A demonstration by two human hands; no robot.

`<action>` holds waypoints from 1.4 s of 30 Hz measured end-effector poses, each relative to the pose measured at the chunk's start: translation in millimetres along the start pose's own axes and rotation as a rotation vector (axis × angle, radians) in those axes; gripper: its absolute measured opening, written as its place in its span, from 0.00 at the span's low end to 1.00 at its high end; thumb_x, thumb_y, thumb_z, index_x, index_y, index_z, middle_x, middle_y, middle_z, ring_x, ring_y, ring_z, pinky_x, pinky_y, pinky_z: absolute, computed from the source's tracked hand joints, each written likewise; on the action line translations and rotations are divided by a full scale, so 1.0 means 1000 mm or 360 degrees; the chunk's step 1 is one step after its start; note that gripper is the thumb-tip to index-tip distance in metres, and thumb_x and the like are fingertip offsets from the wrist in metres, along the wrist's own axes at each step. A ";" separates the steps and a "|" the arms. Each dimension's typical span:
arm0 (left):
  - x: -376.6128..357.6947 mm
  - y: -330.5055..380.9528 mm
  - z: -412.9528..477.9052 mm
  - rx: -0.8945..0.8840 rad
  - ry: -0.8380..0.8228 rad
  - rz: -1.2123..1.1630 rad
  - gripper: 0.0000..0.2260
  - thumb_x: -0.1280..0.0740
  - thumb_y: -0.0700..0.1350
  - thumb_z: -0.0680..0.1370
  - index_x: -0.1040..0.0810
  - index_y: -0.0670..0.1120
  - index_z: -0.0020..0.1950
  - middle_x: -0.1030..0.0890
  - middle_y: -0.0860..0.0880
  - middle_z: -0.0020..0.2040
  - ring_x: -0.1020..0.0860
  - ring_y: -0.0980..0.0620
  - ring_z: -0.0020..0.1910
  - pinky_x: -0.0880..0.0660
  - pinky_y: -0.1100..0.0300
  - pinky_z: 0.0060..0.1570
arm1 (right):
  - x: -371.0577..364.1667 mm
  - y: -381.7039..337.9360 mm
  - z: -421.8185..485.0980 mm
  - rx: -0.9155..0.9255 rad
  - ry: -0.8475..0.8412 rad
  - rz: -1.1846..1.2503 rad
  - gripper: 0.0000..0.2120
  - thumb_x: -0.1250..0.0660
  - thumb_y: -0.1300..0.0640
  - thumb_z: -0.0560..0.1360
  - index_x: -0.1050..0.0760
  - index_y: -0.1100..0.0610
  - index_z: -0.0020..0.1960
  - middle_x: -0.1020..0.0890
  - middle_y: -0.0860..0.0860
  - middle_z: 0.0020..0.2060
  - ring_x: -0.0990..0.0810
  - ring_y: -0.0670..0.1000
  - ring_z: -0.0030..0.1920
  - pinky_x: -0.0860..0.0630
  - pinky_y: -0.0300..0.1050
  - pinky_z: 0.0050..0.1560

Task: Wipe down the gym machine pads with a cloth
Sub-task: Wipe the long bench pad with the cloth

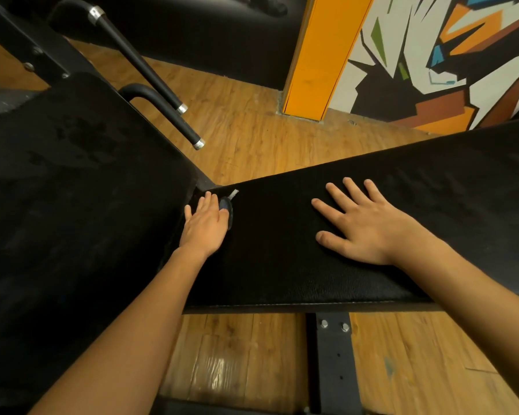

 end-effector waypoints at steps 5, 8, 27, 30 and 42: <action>0.005 0.005 0.018 -0.0007 -0.0006 -0.0057 0.24 0.55 0.50 0.87 0.48 0.44 0.83 0.49 0.46 0.84 0.52 0.50 0.82 0.61 0.43 0.80 | 0.001 -0.001 0.000 0.0005 -0.0016 -0.0002 0.57 0.86 0.24 0.58 0.65 0.44 0.82 0.60 0.56 0.83 0.64 0.61 0.81 0.62 0.64 0.80; 0.010 0.009 0.035 0.0021 -0.0027 -0.0055 0.25 0.55 0.49 0.87 0.49 0.44 0.83 0.49 0.46 0.84 0.52 0.50 0.82 0.61 0.44 0.79 | 0.001 0.000 0.001 -0.0019 -0.0012 -0.0009 0.57 0.86 0.24 0.58 0.65 0.44 0.82 0.59 0.56 0.83 0.64 0.61 0.81 0.62 0.63 0.80; -0.012 -0.012 0.012 -0.0019 -0.0013 -0.0067 0.22 0.50 0.44 0.86 0.39 0.40 0.80 0.50 0.45 0.84 0.53 0.47 0.82 0.54 0.42 0.80 | 0.003 -0.063 -0.031 0.0146 -0.0073 0.0234 0.39 0.61 0.27 0.78 0.59 0.45 0.83 0.59 0.51 0.83 0.66 0.59 0.81 0.64 0.66 0.79; -0.007 -0.006 0.010 0.0002 0.0030 -0.0174 0.24 0.53 0.47 0.87 0.45 0.43 0.83 0.49 0.46 0.84 0.52 0.49 0.82 0.55 0.45 0.80 | -0.002 -0.093 -0.031 0.0198 -0.0094 0.0114 0.45 0.61 0.22 0.75 0.63 0.47 0.83 0.62 0.54 0.82 0.68 0.61 0.80 0.65 0.69 0.77; 0.009 0.005 0.050 -0.0135 0.0027 -0.0178 0.25 0.54 0.48 0.87 0.48 0.42 0.83 0.50 0.46 0.84 0.53 0.50 0.82 0.57 0.48 0.80 | -0.009 -0.102 -0.020 0.0113 0.0121 -0.0024 0.48 0.48 0.21 0.74 0.31 0.57 0.77 0.30 0.63 0.75 0.34 0.71 0.74 0.38 0.74 0.69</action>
Point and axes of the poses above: each hand's wrist, its own z-axis towards the middle knuckle, its own x-axis out of the back of the hand, y = z × x, the point moved 8 cm from there along z, towards the middle knuckle
